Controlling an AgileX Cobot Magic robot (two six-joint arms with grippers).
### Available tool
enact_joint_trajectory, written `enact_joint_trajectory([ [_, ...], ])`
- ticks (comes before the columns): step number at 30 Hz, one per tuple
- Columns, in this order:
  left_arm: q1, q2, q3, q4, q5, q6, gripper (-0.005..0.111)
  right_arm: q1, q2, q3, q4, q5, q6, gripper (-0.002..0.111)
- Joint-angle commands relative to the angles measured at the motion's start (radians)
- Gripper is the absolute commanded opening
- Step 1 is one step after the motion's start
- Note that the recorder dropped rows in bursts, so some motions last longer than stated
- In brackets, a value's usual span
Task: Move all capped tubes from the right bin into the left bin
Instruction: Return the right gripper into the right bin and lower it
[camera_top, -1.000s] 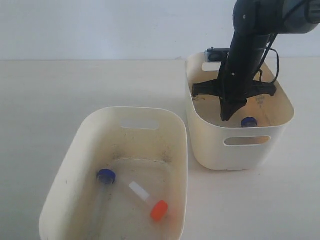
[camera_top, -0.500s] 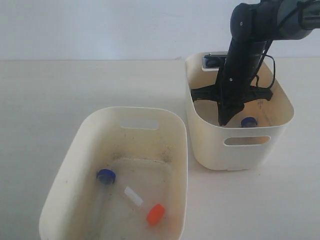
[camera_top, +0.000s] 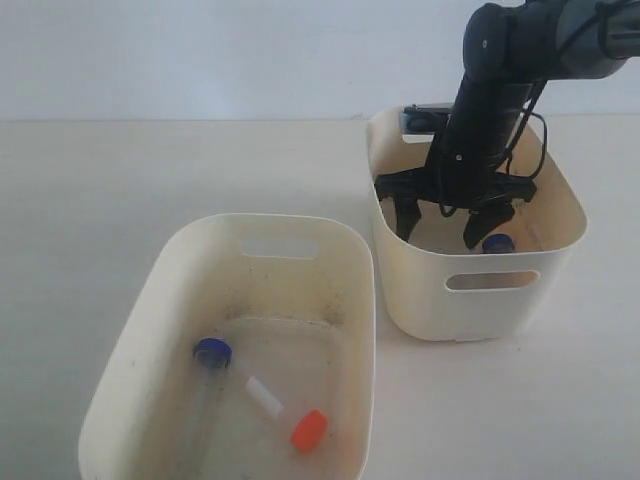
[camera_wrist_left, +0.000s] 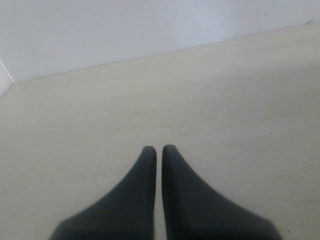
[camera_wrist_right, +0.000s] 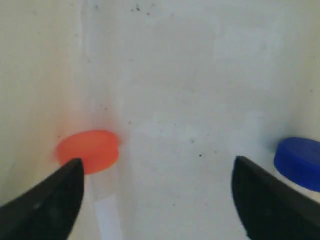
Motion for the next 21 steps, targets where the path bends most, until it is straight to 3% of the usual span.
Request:
enact_joint_trajectory([
  [1,-0.001,0.000,-0.004,-0.003,-0.003,-0.010,0.004,-0.002,-0.002,-0.001,0.062,0.009,-0.010,0.096],
  [21,-0.001,0.000,-0.004,-0.003,-0.003,-0.010,0.004,0.000,-0.002,-0.001,0.210,0.024,-0.067,0.097],
])
